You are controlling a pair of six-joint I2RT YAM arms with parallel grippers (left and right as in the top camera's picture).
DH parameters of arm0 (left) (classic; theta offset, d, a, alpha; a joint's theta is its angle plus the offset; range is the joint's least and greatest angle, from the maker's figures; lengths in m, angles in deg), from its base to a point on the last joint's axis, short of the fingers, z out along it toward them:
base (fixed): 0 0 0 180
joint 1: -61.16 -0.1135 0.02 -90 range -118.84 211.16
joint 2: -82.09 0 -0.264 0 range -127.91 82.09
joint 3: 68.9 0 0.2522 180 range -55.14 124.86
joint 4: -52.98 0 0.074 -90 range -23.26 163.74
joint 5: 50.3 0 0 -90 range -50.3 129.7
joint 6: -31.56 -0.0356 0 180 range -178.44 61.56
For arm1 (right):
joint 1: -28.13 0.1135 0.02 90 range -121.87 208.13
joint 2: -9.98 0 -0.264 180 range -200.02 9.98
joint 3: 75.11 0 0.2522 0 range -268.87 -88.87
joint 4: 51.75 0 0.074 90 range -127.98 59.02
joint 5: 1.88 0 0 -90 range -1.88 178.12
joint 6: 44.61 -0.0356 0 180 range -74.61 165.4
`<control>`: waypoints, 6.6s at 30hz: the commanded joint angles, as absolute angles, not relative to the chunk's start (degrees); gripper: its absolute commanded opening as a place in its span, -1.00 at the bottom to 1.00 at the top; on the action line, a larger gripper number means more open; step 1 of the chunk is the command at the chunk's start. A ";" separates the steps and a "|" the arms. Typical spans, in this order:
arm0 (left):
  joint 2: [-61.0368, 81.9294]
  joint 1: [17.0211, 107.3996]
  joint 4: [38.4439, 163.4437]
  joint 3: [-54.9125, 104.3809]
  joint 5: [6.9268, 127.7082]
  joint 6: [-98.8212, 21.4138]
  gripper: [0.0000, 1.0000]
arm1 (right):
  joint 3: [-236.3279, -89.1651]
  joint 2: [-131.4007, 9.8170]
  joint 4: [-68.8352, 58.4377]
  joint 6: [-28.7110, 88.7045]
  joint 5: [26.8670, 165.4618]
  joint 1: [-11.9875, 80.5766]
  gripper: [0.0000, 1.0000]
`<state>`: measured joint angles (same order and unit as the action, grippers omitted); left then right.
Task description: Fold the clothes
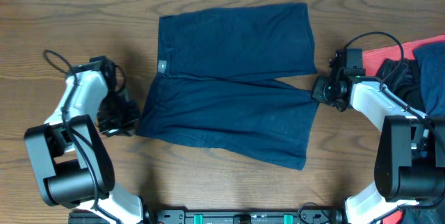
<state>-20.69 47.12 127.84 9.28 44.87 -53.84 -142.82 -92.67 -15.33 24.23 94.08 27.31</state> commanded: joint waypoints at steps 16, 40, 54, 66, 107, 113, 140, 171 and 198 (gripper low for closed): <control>-20.34 44.17 122.40 9.59 63.86 -62.39 -0.08 | -140.18 -86.51 -9.49 34.76 105.55 22.35 -0.20; -20.45 49.33 115.47 0.39 67.30 -68.24 -0.88 | -135.90 -89.26 -9.49 27.42 109.55 24.60 -0.84; -20.43 48.15 115.51 1.06 67.32 -68.13 -0.88 | -141.80 -87.14 -2.50 35.85 109.60 21.39 -0.22; -19.66 48.10 117.33 2.42 67.82 -66.71 -0.12 | -142.17 -81.41 24.23 34.72 109.70 22.09 -0.10; -17.98 41.17 125.46 2.64 60.02 -61.12 -0.87 | -129.08 -81.39 20.41 20.05 98.65 27.46 -0.38; -17.06 41.24 125.83 2.64 63.86 -61.27 -0.11 | -132.79 -80.21 15.29 29.63 107.21 25.23 -0.18; 9.45 41.24 128.01 2.66 64.52 -62.01 0.03 | -131.96 -80.23 8.52 24.64 108.96 29.78 -0.95; -4.47 43.25 129.30 -5.60 59.06 -49.80 0.15 | -136.51 -71.18 19.38 34.39 113.18 18.35 -0.12; -9.54 43.25 114.83 -15.64 62.18 -45.16 -0.88 | -132.84 -70.92 24.34 31.83 109.55 18.39 0.03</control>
<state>-9.26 43.23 115.36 -15.37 63.38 -45.27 -134.71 -71.49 24.28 33.54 110.73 18.61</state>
